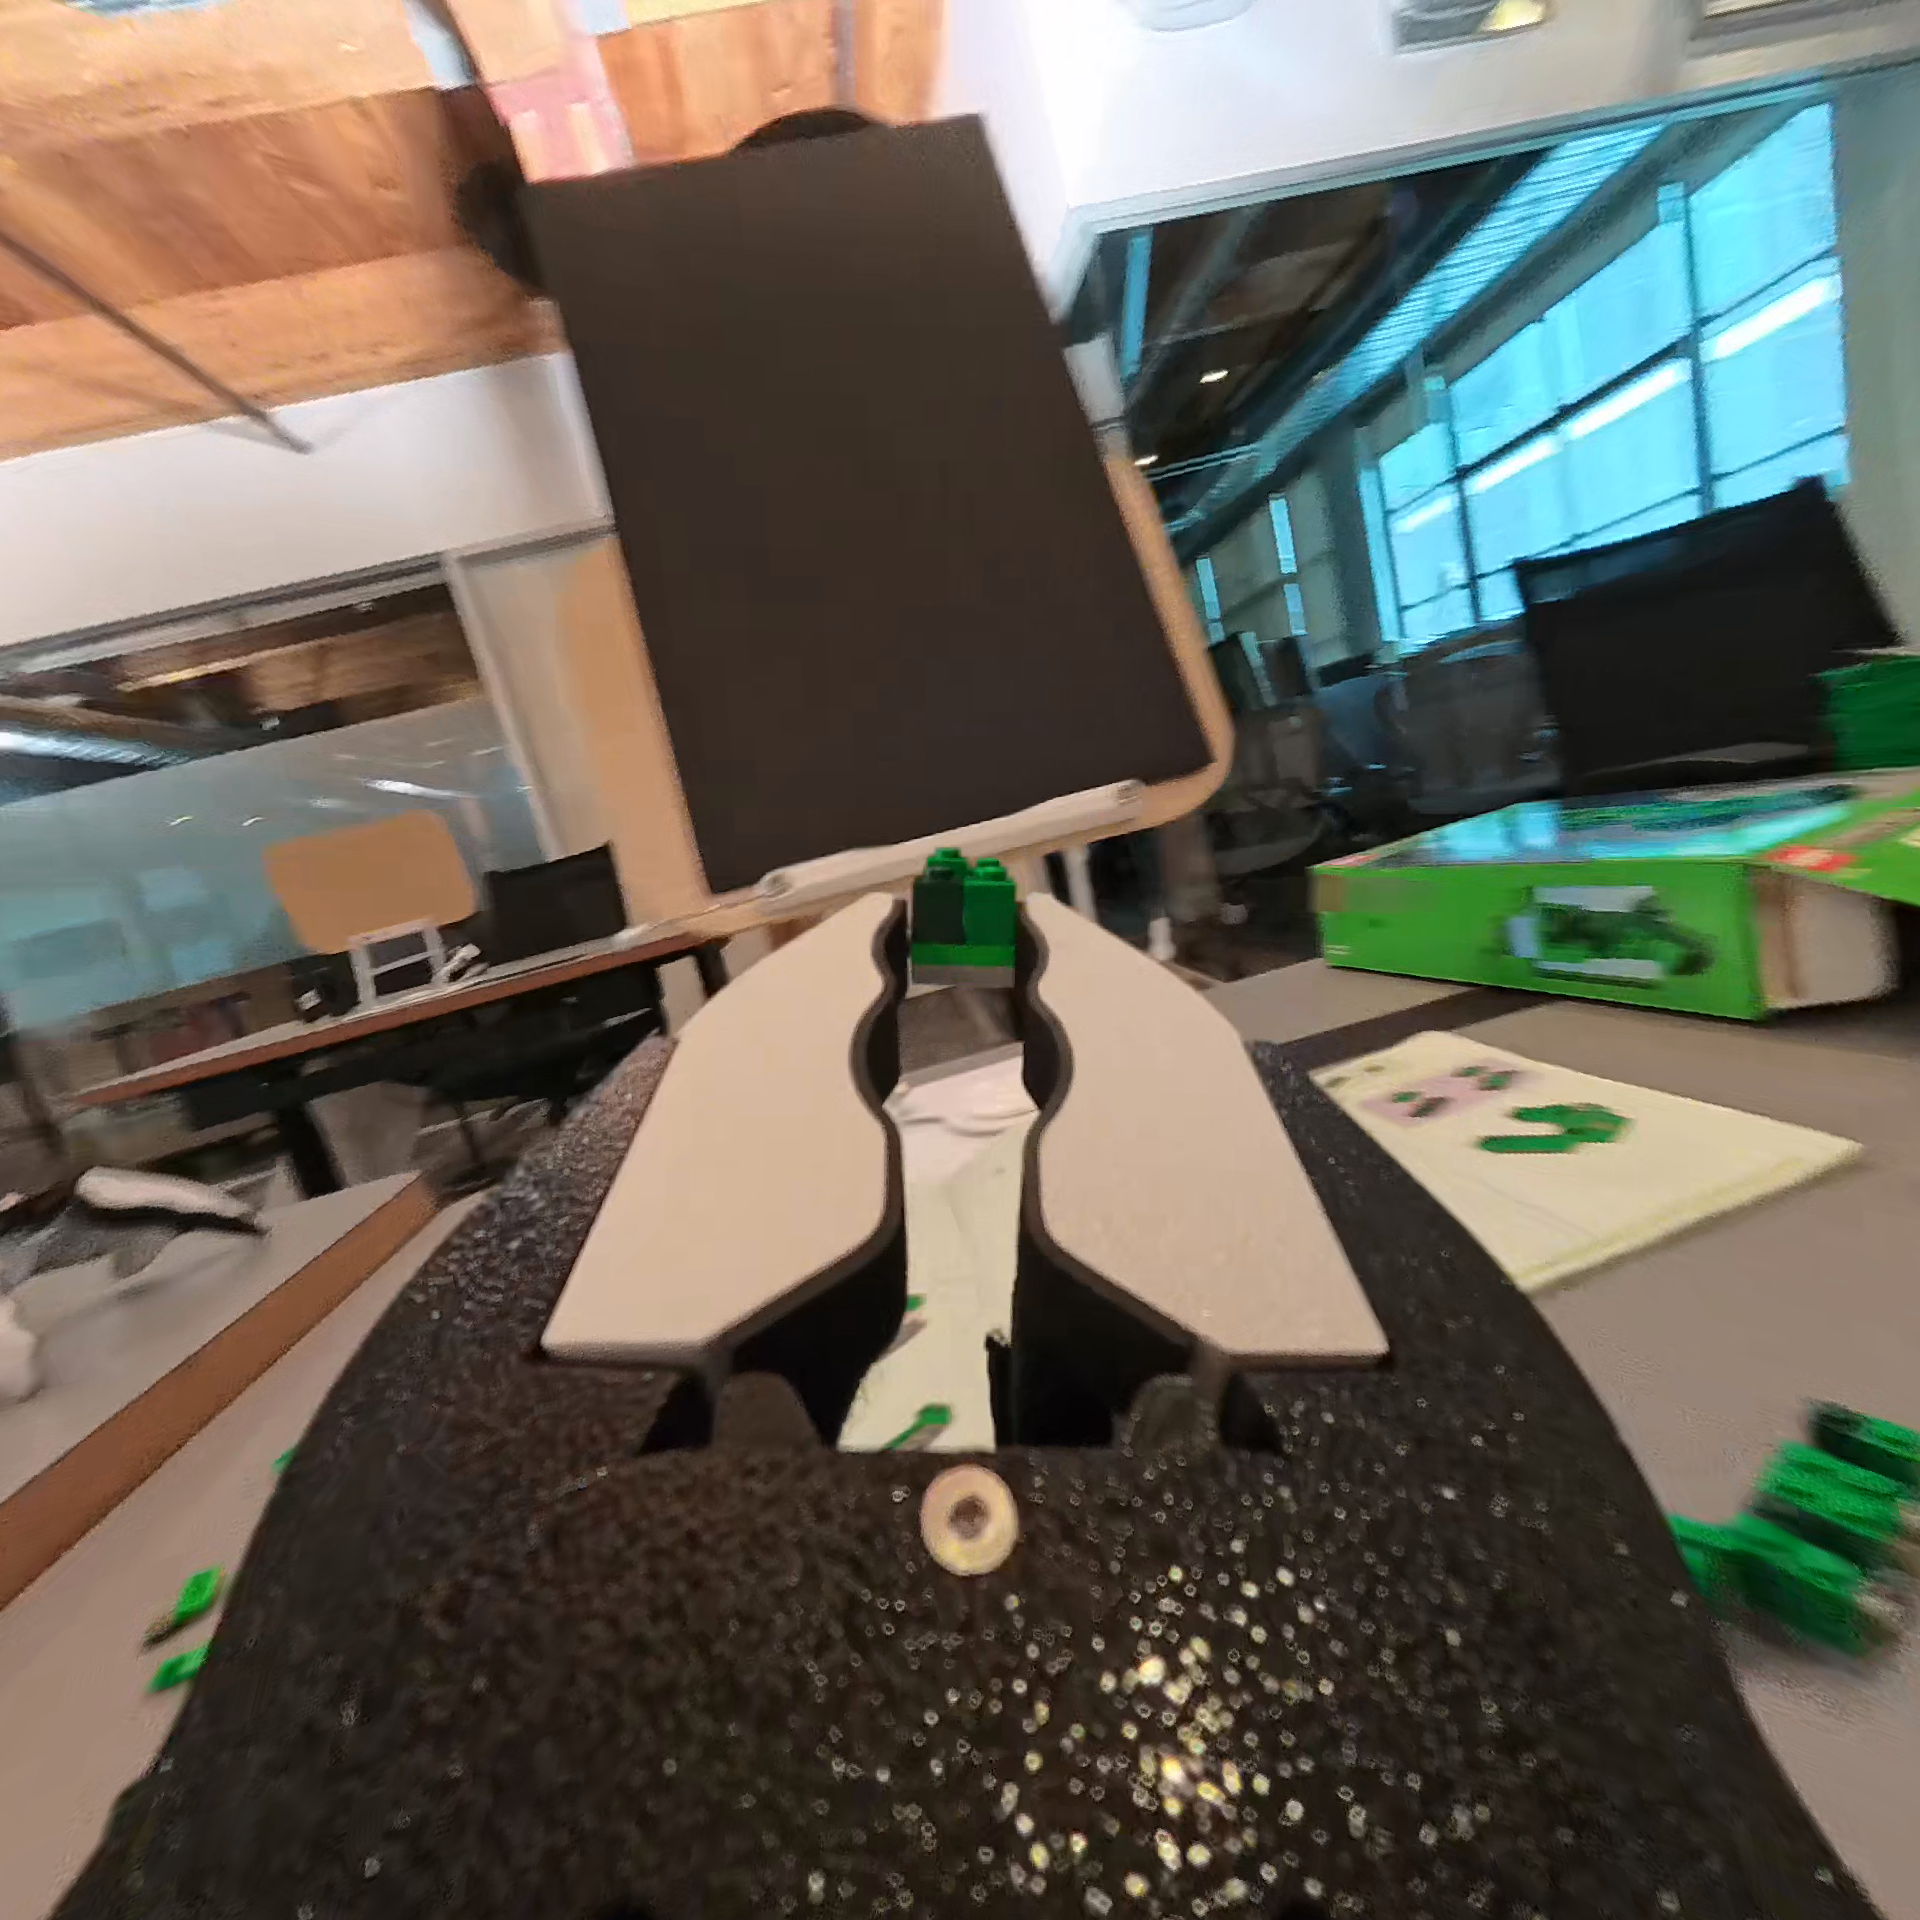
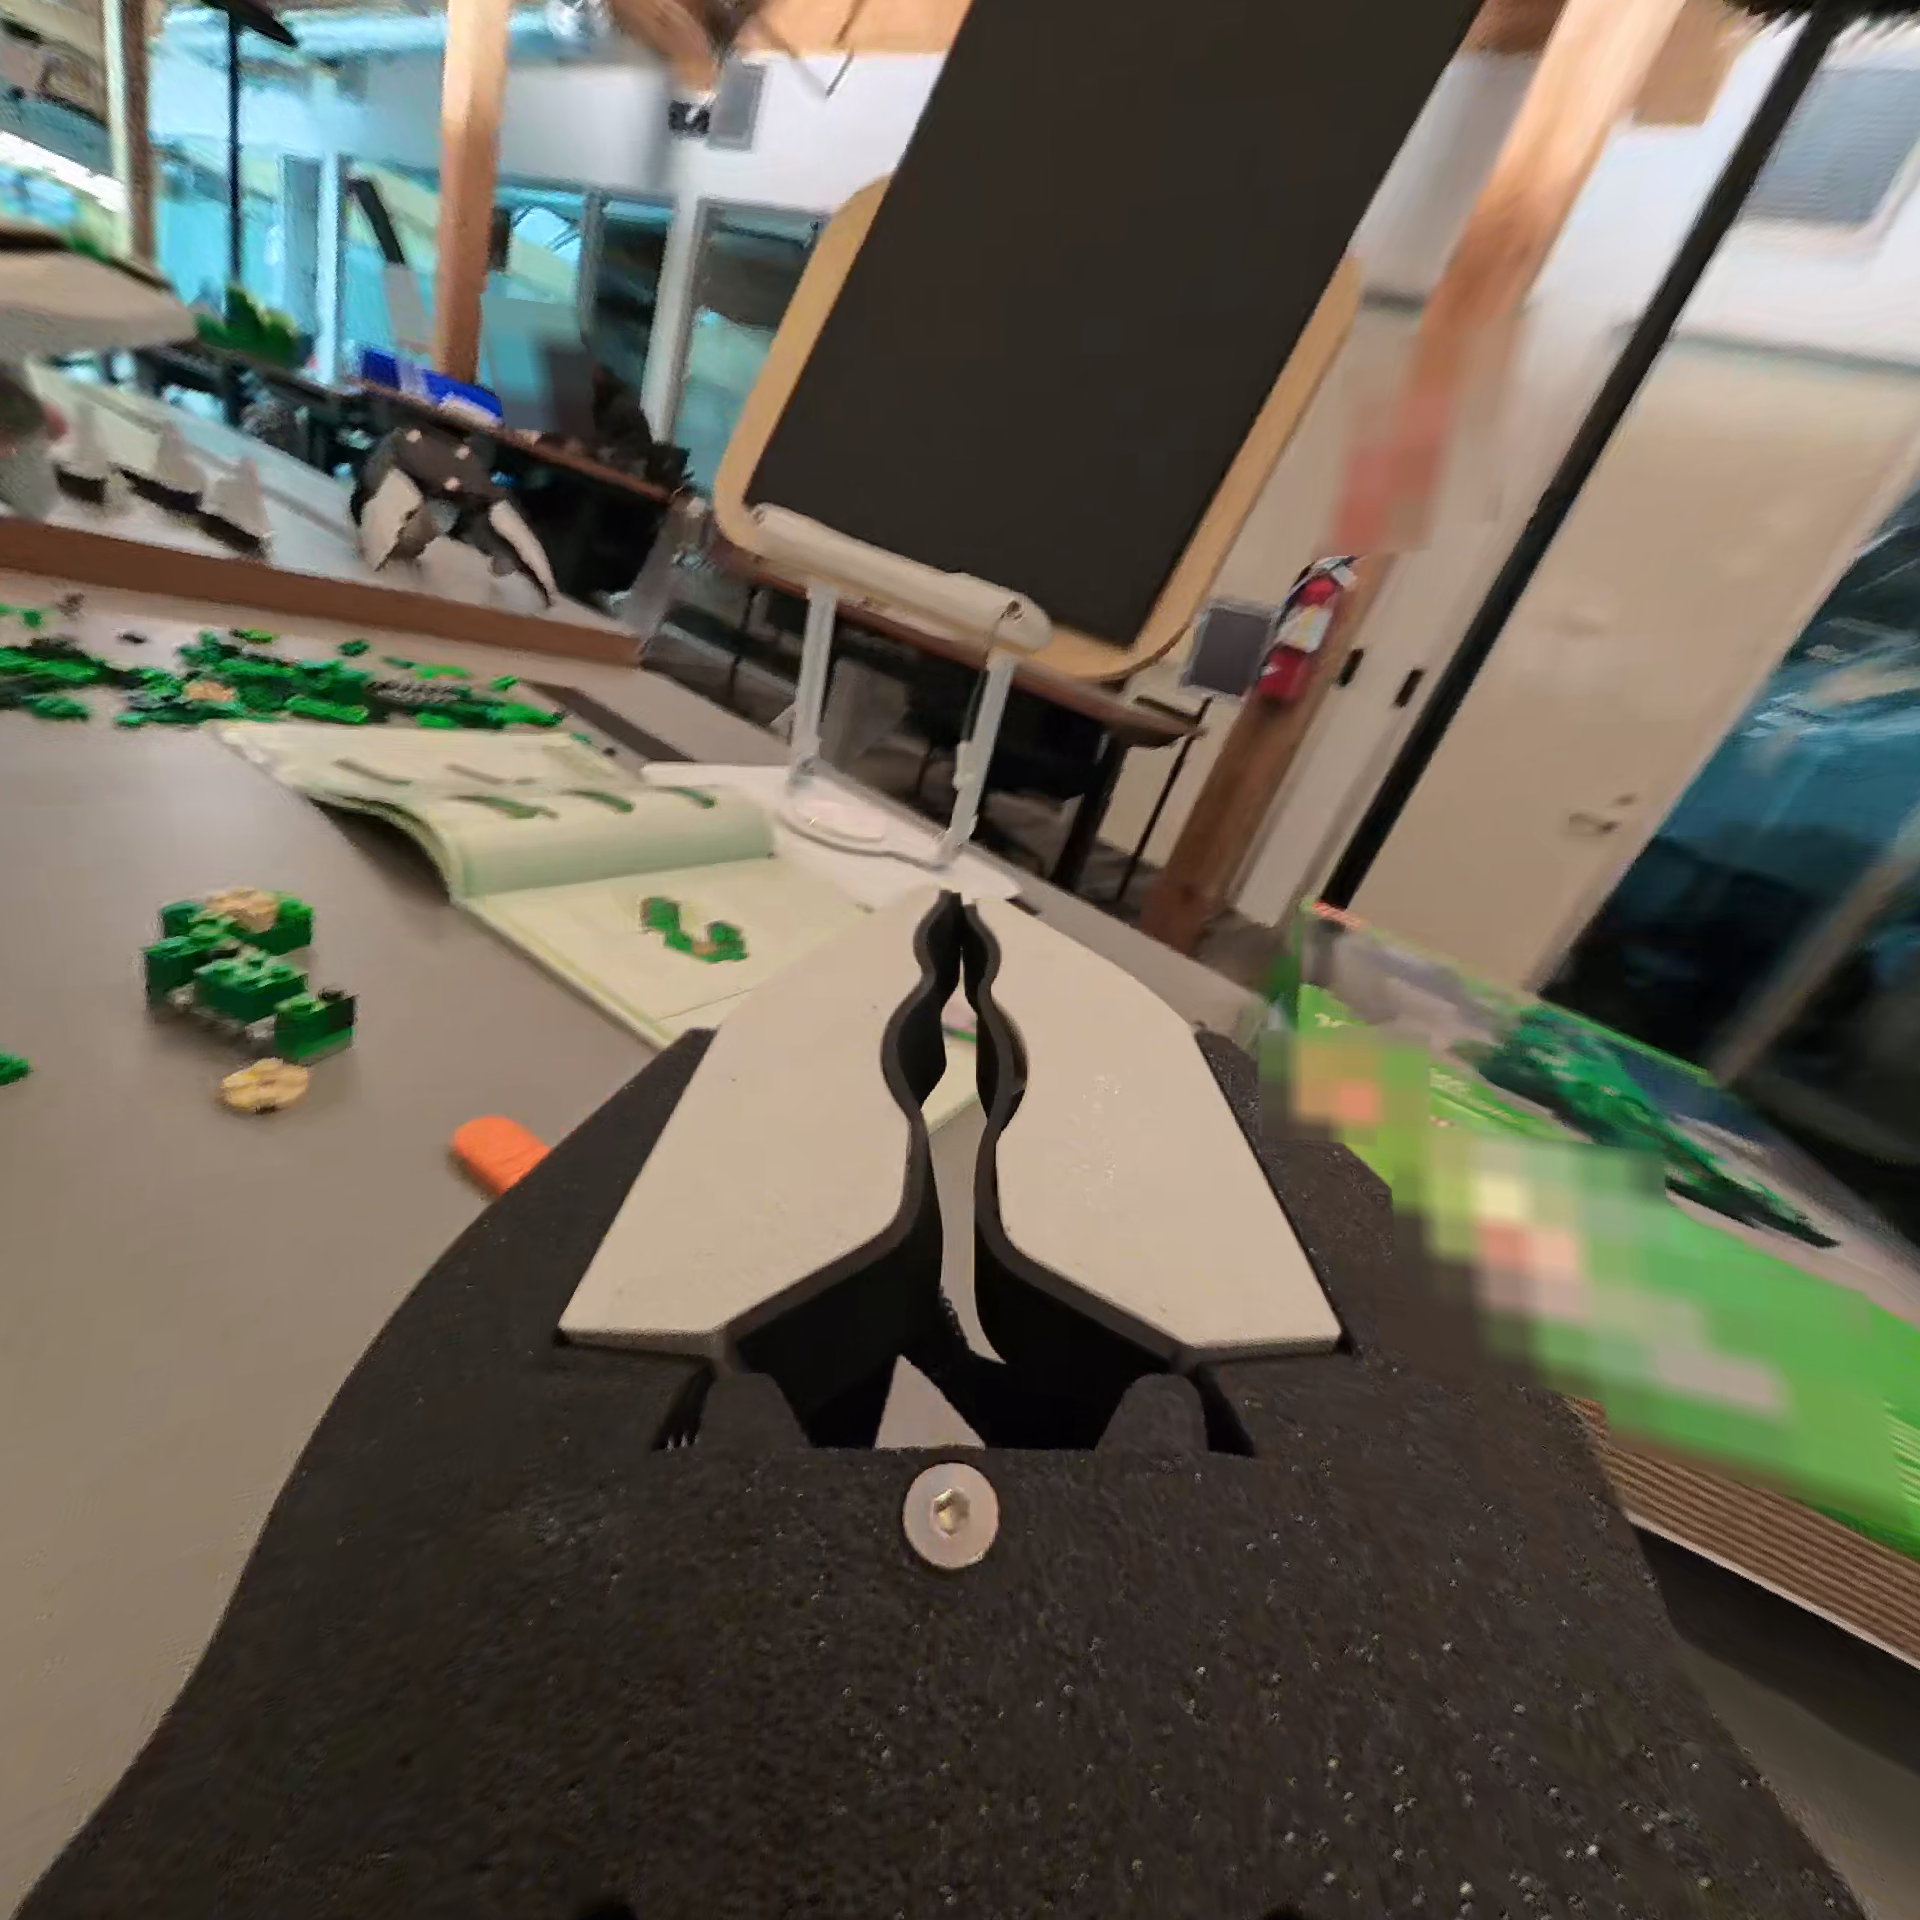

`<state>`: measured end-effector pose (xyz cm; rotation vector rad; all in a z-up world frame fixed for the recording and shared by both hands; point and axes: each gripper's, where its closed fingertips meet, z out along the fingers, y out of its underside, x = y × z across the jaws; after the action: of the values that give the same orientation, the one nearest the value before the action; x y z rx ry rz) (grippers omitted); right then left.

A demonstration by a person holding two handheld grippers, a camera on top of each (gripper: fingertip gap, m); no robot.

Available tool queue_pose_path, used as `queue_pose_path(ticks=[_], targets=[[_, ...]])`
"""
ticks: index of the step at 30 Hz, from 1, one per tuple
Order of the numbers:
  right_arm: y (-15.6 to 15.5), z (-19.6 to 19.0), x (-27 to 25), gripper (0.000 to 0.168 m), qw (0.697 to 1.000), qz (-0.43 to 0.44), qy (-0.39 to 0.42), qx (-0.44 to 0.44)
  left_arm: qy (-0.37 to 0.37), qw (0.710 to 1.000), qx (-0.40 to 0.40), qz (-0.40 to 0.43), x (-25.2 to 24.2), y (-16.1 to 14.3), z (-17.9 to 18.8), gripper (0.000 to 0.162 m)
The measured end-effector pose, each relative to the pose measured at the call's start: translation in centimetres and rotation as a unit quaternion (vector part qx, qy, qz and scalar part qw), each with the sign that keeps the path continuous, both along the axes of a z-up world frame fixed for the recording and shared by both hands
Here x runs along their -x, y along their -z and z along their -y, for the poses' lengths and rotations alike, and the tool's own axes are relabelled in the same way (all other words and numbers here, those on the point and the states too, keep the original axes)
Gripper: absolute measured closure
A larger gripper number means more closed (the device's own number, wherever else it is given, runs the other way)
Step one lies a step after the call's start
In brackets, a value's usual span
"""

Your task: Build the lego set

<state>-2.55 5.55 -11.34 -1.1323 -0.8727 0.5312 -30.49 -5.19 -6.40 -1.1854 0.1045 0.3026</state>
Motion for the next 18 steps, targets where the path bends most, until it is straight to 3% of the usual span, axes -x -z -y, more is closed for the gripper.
queue_pose_path(ticks=[5,11,18], targets=[[-0.1,-2.3,0.1,0.168,0.997,0.019,0.076,-0.027,-0.034,0.998,0.011,0.051,4.7,2.1,-1.2,0.144],[0.5,-2.0,3.7,0.168,0.992,0.078,0.057,-0.078,-0.025,0.999,0.018,0.009,3.9,2.1,-3.4,0.144],[0.0,-3.1,2.5,0.168,0.993,0.043,0.084,-0.065,-0.006,0.999,0.03,-0.04,1.9,1.9,-3.2,0.144]])
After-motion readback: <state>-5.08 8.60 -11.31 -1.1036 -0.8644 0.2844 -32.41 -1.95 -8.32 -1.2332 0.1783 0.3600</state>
